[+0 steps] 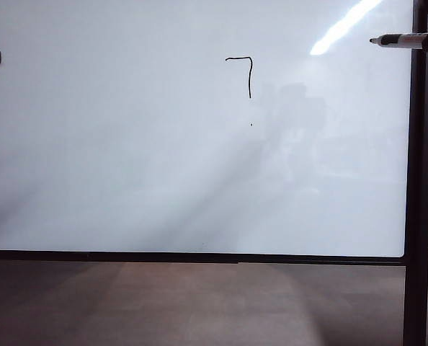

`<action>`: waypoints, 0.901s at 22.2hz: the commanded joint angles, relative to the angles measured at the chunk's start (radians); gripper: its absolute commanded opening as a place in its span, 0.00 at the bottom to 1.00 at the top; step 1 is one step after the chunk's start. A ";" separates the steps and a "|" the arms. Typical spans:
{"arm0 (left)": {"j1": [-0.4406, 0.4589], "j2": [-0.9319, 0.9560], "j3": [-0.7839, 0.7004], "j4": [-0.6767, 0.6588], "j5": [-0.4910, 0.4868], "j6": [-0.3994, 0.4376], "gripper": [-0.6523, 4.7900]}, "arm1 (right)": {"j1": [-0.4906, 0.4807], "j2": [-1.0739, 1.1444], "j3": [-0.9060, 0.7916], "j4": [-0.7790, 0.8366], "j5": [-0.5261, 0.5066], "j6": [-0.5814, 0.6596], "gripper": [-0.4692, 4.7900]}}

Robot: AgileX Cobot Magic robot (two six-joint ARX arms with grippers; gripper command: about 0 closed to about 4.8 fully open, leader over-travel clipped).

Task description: Reach to the right to find the marker pen, pick it up, and write the number 7 on the whiteboard.

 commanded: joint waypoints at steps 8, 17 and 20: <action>0.432 -0.163 -0.032 -0.062 0.182 0.004 0.11 | 0.002 -0.002 0.005 0.020 -0.001 -0.002 0.19; 0.524 -0.174 -0.093 -0.098 0.157 0.024 0.11 | 0.002 0.000 0.005 0.013 -0.001 -0.001 0.19; 0.523 -0.174 -0.093 -0.104 0.134 0.051 0.11 | 0.002 0.000 0.005 0.013 -0.001 -0.001 0.19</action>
